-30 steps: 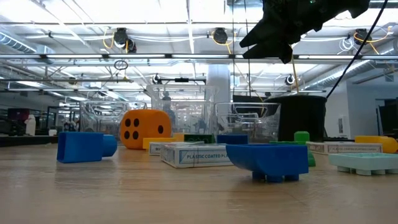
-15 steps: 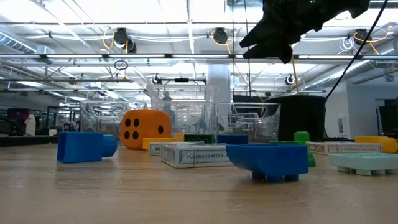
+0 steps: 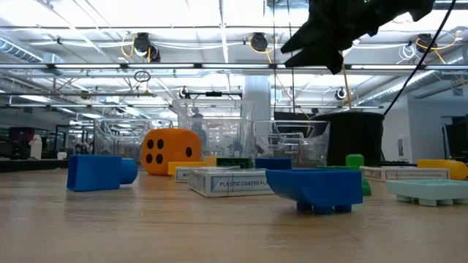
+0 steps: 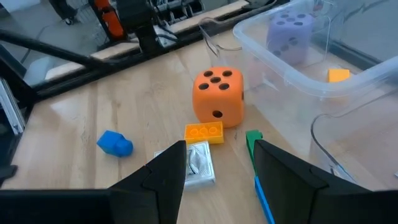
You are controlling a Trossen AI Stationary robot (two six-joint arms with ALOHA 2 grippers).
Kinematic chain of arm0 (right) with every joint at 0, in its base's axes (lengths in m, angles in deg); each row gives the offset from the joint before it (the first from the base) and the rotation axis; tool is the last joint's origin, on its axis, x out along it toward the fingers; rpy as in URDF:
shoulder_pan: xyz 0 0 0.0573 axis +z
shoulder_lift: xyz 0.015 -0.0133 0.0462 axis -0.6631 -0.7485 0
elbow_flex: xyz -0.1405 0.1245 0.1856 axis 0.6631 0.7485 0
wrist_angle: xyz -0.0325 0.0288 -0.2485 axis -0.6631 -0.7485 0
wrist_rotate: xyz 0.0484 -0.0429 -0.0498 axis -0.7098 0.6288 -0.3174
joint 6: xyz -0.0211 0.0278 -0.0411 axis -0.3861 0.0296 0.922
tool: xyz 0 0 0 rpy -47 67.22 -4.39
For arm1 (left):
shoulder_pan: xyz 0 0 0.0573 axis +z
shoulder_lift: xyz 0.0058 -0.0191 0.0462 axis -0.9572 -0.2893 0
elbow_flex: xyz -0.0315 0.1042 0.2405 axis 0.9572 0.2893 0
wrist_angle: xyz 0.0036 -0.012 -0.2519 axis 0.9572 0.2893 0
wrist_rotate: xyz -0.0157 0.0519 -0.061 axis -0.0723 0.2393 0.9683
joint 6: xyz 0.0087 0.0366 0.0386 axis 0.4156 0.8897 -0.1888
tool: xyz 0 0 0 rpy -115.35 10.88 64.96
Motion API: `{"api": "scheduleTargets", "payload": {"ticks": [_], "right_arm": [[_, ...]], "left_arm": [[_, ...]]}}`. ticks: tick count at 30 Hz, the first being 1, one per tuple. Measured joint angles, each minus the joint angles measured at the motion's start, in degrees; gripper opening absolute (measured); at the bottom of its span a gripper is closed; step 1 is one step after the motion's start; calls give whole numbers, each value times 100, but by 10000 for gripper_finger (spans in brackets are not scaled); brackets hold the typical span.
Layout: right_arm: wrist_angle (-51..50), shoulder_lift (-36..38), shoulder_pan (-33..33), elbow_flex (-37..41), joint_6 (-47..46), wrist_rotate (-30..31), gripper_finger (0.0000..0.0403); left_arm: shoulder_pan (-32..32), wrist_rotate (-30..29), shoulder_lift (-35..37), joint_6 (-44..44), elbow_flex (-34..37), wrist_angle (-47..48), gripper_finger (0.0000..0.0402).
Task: Pick & Place Toys
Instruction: Put the brown playing card box into the right transparent bin
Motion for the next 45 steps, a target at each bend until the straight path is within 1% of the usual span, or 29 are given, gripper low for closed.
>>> {"api": "scheduleTargets", "payload": {"ticks": [4, 8, 12, 14, 16, 18, 24, 27, 30, 32, 34, 36, 40, 42, 43, 45], "right_arm": [[519, 2, -2, 2, -325, 0, 181], [1061, -2, 0, 4, -690, 67, 181], [1678, 0, -19, 2, -870, 199, 181], [1978, 0, -55, 2, -819, 191, 181], [2275, 2, -117, 2, -671, 185, 181], [2491, 2, -180, 2, -556, 179, 181], [2737, 2, -332, 2, -335, 189, 181], [2779, 2, -446, 2, -473, 272, 181], [2763, 20, -605, -10, -603, 306, 181], [2595, 47, -689, -137, -543, 313, 181], [2195, 53, -784, -387, -388, 303, 180], [1375, 50, -862, -764, -160, 306, 180], [-740, 46, -1018, -1741, 266, 333, 180], [-1632, -2, -1104, -2168, 292, 347, 180], [-1944, -16, -1151, -2317, 237, 364, 180], [-2292, -22, -1225, -2461, 46, 594, 180]], "left_arm": [[142, 366, 0, -242, 0, 318, 209], [133, 398, 61, -236, 0, 877, 209], [124, 252, 240, -79, 0, 762, 209], [169, 253, 321, 173, -3, 529, 209], [244, 263, 486, 399, -2, 586, 209], [388, 346, 652, 598, -2, 644, 209], [1017, 810, 1311, 913, -2, 1712, 209], [1283, 870, 1621, 1151, -2, 2205, 209], [1479, 902, 1783, 1374, 1, 2405, 209], [1589, 988, 1854, 1452, 114, 2408, 209], [1702, 1105, 1883, 1397, 320, 2180, 209], [1834, 1376, 1883, 1201, 645, 1843, 209], [2091, 2027, 1856, 623, 1462, 691, 209], [2195, 2159, 1857, 368, 1840, 238, 209], [2248, 2196, 1855, 263, 2012, 103, 209], [2330, 2243, 1849, 113, 2267, 21, 209]]}}
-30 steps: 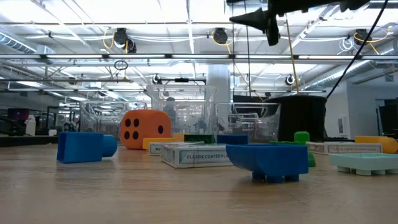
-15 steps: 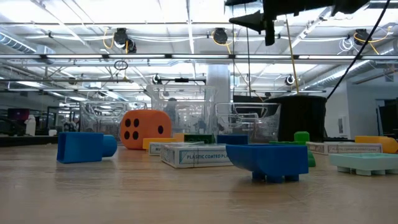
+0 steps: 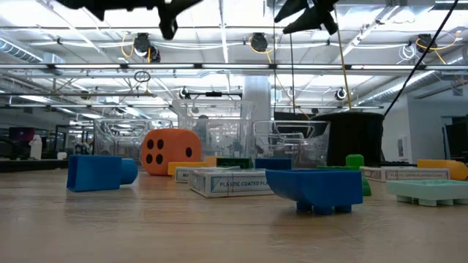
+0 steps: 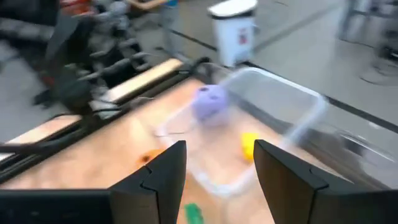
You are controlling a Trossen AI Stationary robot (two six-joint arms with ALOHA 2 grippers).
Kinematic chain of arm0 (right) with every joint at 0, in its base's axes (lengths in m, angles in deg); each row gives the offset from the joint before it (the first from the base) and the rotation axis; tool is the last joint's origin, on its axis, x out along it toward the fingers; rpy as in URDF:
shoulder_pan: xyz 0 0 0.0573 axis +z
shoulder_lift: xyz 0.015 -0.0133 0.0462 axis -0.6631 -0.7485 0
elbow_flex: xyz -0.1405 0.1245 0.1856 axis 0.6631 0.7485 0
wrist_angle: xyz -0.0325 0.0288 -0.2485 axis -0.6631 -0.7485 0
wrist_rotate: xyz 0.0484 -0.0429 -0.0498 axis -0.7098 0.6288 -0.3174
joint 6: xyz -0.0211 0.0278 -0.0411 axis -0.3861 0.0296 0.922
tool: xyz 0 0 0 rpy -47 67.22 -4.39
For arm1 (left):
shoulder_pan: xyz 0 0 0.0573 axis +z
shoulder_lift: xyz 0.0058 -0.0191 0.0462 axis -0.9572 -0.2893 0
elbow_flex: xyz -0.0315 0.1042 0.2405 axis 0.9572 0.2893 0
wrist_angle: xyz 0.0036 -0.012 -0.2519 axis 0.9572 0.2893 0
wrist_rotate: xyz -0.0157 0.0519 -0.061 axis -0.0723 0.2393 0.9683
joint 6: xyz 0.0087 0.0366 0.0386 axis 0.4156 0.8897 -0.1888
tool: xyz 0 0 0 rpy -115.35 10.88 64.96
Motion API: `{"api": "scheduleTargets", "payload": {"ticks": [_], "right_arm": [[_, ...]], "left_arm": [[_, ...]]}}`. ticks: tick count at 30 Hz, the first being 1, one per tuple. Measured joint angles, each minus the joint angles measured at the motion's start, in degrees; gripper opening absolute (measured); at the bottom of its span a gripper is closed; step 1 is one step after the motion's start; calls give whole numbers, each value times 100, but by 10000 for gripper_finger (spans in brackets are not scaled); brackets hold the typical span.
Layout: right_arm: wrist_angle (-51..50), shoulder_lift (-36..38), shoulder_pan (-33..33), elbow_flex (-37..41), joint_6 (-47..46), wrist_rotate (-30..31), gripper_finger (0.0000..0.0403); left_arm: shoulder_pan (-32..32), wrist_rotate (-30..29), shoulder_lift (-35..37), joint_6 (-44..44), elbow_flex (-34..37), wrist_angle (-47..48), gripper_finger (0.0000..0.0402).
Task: Pick & Place Toys
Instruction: Put the brown playing card box into the right transparent bin
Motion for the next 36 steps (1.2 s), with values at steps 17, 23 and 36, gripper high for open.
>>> {"api": "scheduleTargets", "payload": {"ticks": [17, 23, 36], "right_arm": [[923, 31, -390, 555, -388, 315, 180], [1015, 31, -344, 646, -389, -425, 180], [-1571, 31, -27, 506, -512, -1501, 180]], "left_arm": [[217, 1433, 29, -14, 203, 444, 209], [217, 1479, 29, 211, 203, 788, 209], [330, 1457, 29, -10, 203, 620, 209]]}}
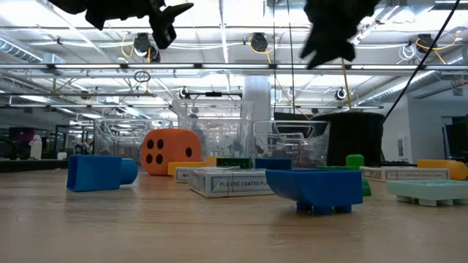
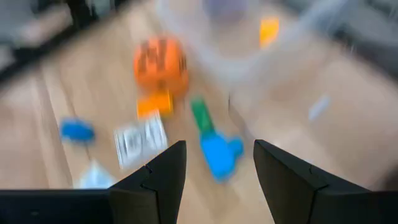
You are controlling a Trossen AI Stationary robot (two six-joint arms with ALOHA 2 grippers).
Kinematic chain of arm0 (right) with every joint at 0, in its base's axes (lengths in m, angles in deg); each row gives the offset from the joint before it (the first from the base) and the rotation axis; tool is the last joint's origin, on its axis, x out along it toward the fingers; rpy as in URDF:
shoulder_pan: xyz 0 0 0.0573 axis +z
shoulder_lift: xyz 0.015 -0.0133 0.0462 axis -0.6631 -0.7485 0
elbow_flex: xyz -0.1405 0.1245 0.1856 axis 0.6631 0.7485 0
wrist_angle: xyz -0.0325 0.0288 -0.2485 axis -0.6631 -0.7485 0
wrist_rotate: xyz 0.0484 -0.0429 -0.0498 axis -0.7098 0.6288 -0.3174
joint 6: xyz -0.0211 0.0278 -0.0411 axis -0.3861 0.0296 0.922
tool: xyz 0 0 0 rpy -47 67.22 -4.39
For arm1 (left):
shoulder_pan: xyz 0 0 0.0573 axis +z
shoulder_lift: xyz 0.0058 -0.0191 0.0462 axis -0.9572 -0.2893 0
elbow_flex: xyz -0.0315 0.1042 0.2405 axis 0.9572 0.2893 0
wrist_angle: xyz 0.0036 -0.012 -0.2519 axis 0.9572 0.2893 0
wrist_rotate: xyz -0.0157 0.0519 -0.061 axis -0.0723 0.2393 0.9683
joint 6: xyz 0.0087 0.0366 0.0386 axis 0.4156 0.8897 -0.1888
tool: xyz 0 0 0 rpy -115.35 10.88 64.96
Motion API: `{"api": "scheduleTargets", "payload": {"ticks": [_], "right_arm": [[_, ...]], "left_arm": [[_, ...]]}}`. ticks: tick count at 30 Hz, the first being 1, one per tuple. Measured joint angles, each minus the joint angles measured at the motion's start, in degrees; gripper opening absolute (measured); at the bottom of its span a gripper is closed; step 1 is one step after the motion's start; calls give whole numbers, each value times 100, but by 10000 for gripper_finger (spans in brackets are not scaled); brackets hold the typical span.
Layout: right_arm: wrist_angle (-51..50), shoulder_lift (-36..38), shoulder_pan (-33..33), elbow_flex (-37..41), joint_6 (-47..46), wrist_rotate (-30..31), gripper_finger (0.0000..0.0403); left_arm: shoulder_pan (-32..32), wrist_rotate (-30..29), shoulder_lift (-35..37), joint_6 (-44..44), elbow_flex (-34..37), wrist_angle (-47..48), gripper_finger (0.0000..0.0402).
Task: Pick & Place Toys
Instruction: Put the brown playing card box into the right transparent bin
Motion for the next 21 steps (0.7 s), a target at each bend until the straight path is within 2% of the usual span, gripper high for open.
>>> {"api": "scheduleTargets", "payload": {"ticks": [8, 12, 16, 21], "right_arm": [[-2488, -372, 1150, 0, 320, 15, 180], [-2580, -443, 1470, 173, 332, 26, 180], [-2519, -450, 1457, 473, 109, 3, 181], [-2521, -448, 1180, 784, -377, -624, 199]], "left_arm": [[-8, -459, -2, 44, -4, -401, 209], [4, -630, -7, 108, -4, -416, 209], [3, -625, -7, 164, -4, -410, 209], [3, -555, -7, 153, -4, -366, 209]]}}
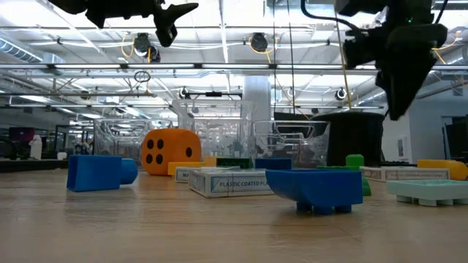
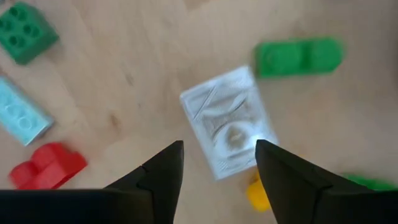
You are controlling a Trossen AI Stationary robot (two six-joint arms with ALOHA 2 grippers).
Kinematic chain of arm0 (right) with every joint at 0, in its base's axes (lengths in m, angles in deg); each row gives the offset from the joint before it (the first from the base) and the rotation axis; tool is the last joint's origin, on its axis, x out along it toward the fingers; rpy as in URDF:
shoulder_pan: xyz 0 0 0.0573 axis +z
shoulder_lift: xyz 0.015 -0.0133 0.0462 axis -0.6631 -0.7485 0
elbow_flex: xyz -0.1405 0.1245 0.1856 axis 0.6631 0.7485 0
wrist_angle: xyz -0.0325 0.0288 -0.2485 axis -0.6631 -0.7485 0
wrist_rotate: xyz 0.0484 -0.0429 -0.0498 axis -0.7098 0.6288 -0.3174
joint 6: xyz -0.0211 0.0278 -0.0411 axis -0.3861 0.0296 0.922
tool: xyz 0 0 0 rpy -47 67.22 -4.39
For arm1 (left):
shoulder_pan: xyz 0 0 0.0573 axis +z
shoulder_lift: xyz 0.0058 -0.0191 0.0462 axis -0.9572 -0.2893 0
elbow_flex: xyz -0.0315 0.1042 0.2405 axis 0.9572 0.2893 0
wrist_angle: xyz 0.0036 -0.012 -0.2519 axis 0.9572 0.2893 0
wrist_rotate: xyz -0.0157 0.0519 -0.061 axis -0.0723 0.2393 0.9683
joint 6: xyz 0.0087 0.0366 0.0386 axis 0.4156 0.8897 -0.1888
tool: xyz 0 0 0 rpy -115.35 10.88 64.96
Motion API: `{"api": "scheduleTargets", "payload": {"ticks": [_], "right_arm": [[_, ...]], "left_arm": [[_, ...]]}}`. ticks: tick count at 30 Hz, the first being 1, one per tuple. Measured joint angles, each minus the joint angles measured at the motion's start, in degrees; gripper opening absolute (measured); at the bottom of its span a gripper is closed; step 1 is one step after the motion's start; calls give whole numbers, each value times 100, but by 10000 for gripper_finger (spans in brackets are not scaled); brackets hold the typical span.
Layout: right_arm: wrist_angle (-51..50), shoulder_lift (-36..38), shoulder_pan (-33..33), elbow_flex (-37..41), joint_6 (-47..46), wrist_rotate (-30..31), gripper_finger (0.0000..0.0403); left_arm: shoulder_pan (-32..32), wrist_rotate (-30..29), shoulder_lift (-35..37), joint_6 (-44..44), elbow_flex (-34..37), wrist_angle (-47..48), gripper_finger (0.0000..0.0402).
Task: Pick & Place Toys
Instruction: Put the brown playing card box into the right transparent bin
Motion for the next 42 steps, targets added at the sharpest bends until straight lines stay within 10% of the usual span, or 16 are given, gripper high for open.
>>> {"api": "scheduleTargets", "payload": {"ticks": [18, 42], "right_arm": [[883, 0, -230, 946, 633, -370, 354], [2102, 11, -231, 1945, 1317, 147, 366]], "left_arm": [[-4, 15, 0, -21, -2, 259, 209], [-4, -50, 0, -4, 0, 271, 209]]}}
